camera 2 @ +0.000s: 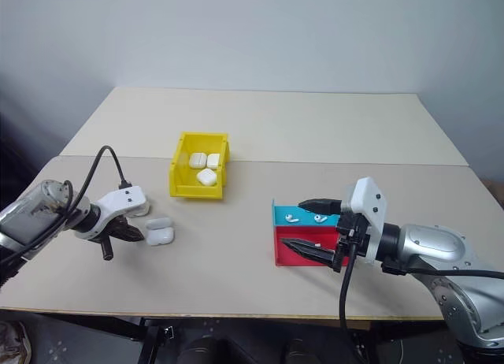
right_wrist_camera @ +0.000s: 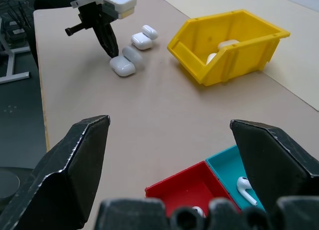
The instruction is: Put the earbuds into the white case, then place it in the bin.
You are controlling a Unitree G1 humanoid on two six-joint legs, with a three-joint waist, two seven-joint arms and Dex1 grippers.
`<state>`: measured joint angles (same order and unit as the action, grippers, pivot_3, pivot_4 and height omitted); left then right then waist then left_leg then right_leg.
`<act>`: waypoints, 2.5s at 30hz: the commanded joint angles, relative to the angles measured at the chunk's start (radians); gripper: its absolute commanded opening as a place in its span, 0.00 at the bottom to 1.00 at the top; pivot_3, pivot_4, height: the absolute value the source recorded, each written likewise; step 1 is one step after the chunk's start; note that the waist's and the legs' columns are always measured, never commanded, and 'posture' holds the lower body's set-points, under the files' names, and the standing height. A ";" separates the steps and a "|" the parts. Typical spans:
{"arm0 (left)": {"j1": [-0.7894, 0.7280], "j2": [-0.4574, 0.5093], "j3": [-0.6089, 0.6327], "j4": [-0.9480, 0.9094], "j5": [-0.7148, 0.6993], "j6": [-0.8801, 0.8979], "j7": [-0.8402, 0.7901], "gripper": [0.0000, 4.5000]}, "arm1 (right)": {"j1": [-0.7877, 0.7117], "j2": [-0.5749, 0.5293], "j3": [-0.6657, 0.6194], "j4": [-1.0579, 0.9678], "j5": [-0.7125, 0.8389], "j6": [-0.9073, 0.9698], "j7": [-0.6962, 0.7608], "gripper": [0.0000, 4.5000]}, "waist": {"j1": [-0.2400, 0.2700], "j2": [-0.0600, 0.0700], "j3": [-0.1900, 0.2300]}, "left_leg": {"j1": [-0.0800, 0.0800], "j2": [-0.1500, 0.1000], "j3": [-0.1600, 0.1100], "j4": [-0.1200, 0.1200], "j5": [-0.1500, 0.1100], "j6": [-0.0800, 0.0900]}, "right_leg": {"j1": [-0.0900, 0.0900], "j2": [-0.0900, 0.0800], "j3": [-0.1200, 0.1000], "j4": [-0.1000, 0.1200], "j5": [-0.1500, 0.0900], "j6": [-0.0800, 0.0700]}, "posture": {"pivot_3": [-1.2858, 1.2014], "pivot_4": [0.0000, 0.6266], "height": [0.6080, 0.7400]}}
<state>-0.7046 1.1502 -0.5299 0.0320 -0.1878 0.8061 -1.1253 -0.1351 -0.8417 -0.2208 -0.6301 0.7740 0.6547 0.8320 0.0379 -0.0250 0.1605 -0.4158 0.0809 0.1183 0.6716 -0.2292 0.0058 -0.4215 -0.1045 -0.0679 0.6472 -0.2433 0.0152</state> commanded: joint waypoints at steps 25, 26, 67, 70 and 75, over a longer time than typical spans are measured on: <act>-0.084 -0.183 0.089 0.101 0.180 -0.082 -0.102 0.00 | 0.019 -0.019 -0.045 -0.077 0.063 0.011 -0.055 1.00 | 0.008 0.004 -0.003 | -0.003 0.000 -0.002 0.006 -0.001 0.002 | 0.000 0.000 -0.002 0.000 0.000 0.001 | 0.52 0.24 1.00; -0.090 -0.185 0.089 0.111 0.184 -0.108 -0.115 0.00 | 0.022 -0.019 -0.047 -0.079 0.064 0.011 -0.055 1.00 | 0.008 0.004 -0.003 | -0.004 0.000 -0.002 0.006 -0.001 0.002 | 0.000 0.000 -0.002 0.000 0.000 0.001 | 0.52 0.24 1.00; -0.121 -0.097 0.206 0.171 0.198 -0.473 -0.404 0.40 | 0.020 -0.023 -0.031 -0.047 0.039 -0.028 0.016 1.00 | 0.001 0.004 -0.003 | -0.005 0.001 -0.002 0.006 -0.001 0.002 | -0.001 0.000 -0.003 0.000 0.000 0.001 | 0.52 0.24 1.00; -0.132 -0.104 0.180 0.146 0.211 -0.468 -0.469 0.63 | 0.009 -0.015 -0.018 -0.044 0.030 -0.028 0.019 1.00 | 0.000 0.004 -0.003 | -0.005 0.001 -0.002 0.006 -0.001 0.002 | 0.000 0.000 -0.003 0.000 0.000 0.001 | 0.52 0.24 1.00; -0.152 -0.116 0.122 0.101 0.225 -0.436 -0.489 0.98 | 0.020 -0.012 -0.020 -0.061 0.035 -0.024 0.010 1.00 | -0.001 0.004 -0.003 | -0.005 0.001 -0.002 0.006 -0.001 0.002 | -0.001 0.000 -0.003 0.000 0.000 0.001 | 0.52 0.24 1.00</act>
<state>-0.8249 1.0252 -0.4013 0.1666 0.0338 0.3542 -1.6058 -0.1115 -0.8540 -0.2175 -0.6607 0.8029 0.6538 0.8436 0.0372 -0.0211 0.1575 -0.4207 0.0818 0.1165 0.6779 -0.2306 0.0082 -0.4221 -0.1042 -0.0705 0.6474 -0.2436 0.0159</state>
